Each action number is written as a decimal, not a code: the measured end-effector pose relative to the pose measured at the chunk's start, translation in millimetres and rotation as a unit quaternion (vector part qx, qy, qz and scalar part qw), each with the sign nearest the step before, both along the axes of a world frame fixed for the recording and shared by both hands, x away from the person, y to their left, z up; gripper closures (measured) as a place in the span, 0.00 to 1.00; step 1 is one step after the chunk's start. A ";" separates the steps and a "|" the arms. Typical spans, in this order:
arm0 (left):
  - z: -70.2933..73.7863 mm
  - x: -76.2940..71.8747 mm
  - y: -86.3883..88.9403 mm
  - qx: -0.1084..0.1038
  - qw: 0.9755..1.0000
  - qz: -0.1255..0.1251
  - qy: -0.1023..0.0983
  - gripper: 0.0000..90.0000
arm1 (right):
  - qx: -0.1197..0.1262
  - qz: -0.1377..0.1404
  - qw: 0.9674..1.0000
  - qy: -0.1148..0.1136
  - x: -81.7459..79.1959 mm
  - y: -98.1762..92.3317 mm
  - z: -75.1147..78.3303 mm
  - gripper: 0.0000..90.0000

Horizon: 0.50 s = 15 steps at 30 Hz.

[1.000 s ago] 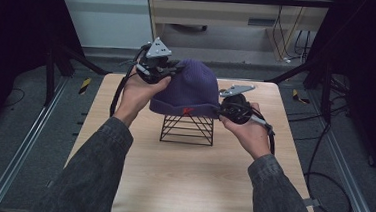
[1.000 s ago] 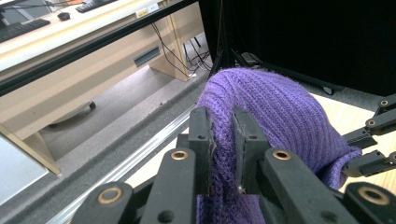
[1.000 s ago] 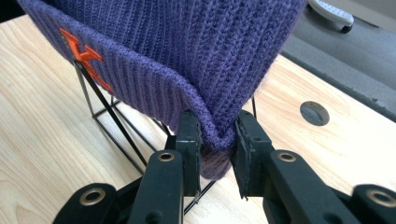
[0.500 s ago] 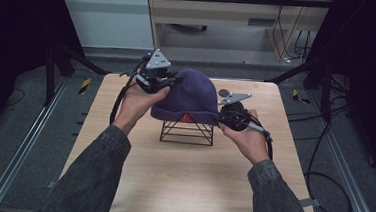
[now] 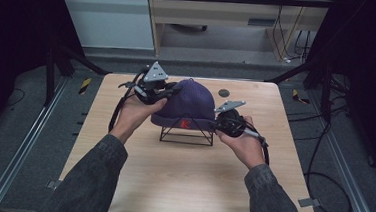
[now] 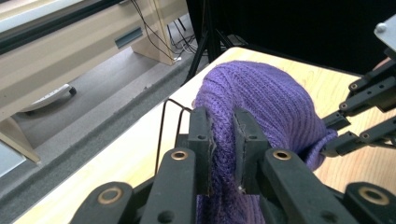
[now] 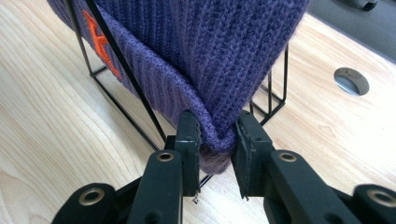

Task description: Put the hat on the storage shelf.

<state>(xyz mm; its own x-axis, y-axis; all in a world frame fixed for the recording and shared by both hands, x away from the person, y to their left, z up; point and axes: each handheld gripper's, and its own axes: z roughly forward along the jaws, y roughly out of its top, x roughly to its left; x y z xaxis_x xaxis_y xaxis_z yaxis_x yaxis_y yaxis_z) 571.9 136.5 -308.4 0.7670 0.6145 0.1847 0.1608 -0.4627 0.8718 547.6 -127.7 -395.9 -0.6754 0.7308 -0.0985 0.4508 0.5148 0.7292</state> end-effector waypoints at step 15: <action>-29.1 -5.6 9.5 0.012 1.000 0.000 0.013 0.88 | -0.013 -0.005 1.000 0.011 2.4 1.2 -21.0 0.81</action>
<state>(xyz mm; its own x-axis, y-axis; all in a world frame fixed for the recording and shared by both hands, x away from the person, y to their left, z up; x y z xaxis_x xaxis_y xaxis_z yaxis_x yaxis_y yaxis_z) 566.3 146.0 -337.6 0.7715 0.6104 0.1794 0.1829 -0.4828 0.8564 550.1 -126.5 -416.9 -0.6698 0.7355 -0.1020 0.4728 0.5284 0.7052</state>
